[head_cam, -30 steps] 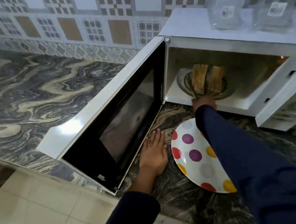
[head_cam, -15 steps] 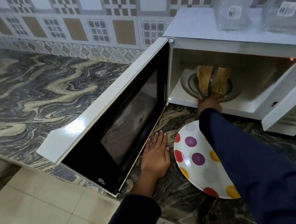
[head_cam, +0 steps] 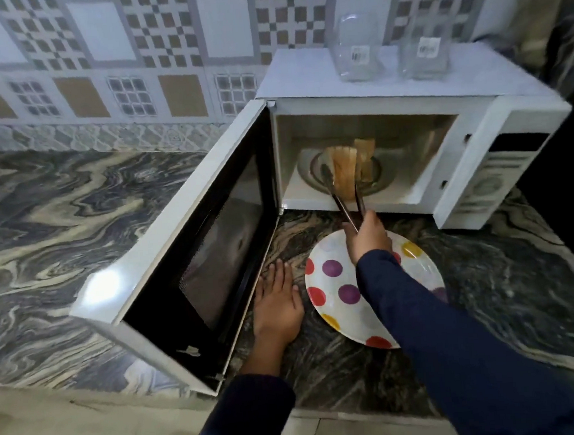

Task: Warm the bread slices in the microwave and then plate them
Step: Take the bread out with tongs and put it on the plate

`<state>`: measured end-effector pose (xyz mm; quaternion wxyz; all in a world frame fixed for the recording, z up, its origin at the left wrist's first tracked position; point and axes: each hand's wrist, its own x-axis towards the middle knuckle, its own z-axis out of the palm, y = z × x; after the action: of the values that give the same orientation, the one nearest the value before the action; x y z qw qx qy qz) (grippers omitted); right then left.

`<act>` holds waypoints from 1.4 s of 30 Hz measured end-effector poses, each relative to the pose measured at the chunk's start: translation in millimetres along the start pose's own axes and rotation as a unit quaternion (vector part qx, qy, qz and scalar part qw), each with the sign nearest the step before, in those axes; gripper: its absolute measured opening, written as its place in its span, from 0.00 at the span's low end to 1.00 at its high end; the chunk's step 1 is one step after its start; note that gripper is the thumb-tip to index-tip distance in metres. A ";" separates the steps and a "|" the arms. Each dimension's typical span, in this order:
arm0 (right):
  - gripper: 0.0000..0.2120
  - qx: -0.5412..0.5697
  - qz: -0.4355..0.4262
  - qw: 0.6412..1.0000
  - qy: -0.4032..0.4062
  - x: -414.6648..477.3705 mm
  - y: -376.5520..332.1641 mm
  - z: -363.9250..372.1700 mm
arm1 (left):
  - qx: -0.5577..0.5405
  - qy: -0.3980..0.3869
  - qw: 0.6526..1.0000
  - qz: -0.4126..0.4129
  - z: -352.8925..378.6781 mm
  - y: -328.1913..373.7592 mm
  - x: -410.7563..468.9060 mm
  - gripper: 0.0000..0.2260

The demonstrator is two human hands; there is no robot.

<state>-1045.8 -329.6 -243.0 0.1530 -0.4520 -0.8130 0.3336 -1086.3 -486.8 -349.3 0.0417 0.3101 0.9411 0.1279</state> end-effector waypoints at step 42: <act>0.32 -0.027 0.096 0.994 0.037 -142.0 151.2 -47.3 | -0.044 0.008 0.998 0.053 3.8 -0.4 -48.7 0.24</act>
<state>-846.8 -373.6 -303.9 0.1379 -0.5440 -0.7684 0.3076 -1046.8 -515.3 -353.1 0.0406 0.3565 0.9171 0.1737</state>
